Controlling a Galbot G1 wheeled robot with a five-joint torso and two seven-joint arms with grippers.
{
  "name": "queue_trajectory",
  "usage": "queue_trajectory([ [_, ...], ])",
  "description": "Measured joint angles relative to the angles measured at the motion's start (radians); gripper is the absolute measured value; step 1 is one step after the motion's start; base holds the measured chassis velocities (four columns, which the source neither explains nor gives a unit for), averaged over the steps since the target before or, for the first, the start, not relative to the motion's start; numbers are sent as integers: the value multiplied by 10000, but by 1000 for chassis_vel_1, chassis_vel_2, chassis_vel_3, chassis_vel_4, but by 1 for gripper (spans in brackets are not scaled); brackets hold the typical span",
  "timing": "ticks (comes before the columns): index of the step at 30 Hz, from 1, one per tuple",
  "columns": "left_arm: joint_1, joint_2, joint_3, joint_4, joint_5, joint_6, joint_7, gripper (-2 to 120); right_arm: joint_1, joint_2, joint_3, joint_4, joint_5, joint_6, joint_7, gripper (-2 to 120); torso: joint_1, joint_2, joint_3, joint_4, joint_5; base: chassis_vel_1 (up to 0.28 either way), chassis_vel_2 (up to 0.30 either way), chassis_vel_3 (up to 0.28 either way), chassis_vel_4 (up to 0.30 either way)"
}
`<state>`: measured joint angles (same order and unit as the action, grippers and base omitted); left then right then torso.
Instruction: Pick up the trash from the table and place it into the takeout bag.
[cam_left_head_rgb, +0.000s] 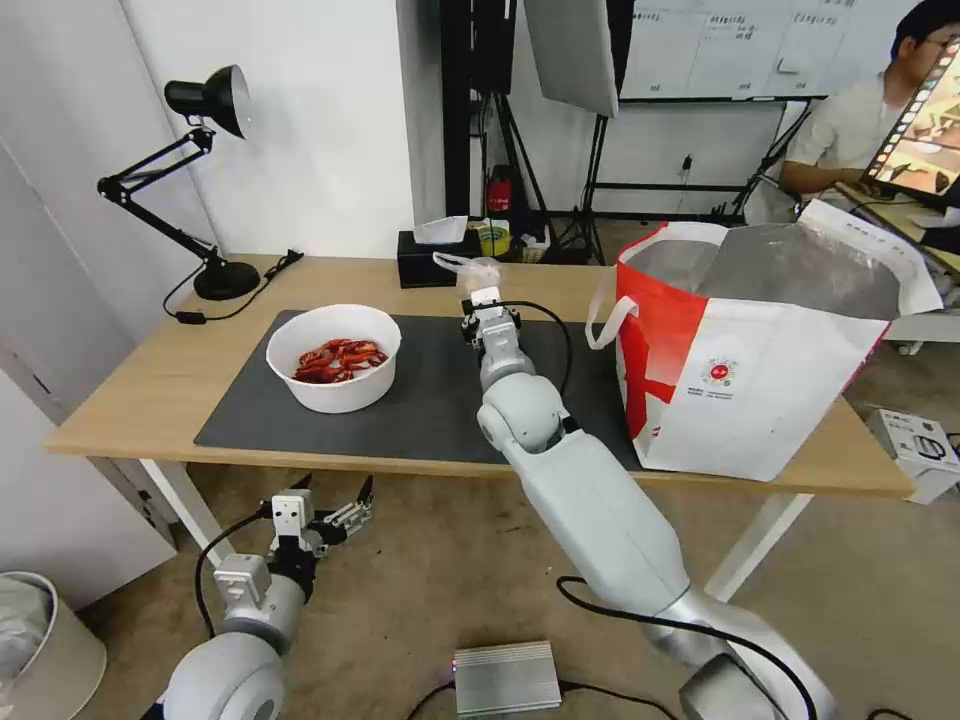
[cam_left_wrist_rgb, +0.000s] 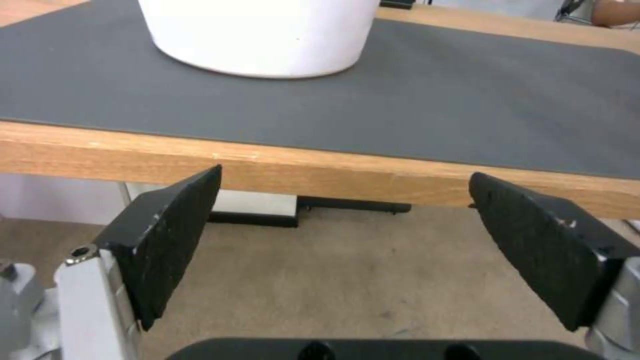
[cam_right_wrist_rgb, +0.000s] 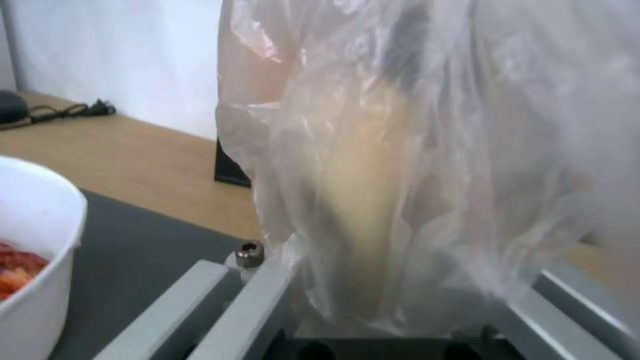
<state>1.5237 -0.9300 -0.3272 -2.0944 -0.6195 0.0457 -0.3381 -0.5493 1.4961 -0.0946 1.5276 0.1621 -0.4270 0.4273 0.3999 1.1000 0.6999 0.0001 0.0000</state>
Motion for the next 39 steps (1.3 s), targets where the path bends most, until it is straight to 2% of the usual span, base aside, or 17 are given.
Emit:
queue_trajectory([
  [6, 23, -1, -66, -25, 0, 0, 2, 100, -265, -292, 92, 586, -114, 47, 170, 7, 0, 0, 0, 0, 1, 0, 0, 0, 0],
  [16, -7, -21, -11, -29, 4, 4, 2, 100, -946, -1262, 668, 1866, -885, 886, -156, 7, 0, 0, 1, -2, 2, 0, 0, 0, 0],
  [29, -25, -33, 81, -30, 86, 35, -4, 100, -1315, -2370, 1411, 3243, -871, 892, -323, 7, 0, 0, 0, -2, 2, 0, 0, 0, 0],
  [39, 93, -186, 121, -201, 289, 169, -25, 100, -2022, -3304, 2525, 4527, -421, 733, -258, 7, 0, 0, 1, -2, 1, 0, 0, 0, 0],
])
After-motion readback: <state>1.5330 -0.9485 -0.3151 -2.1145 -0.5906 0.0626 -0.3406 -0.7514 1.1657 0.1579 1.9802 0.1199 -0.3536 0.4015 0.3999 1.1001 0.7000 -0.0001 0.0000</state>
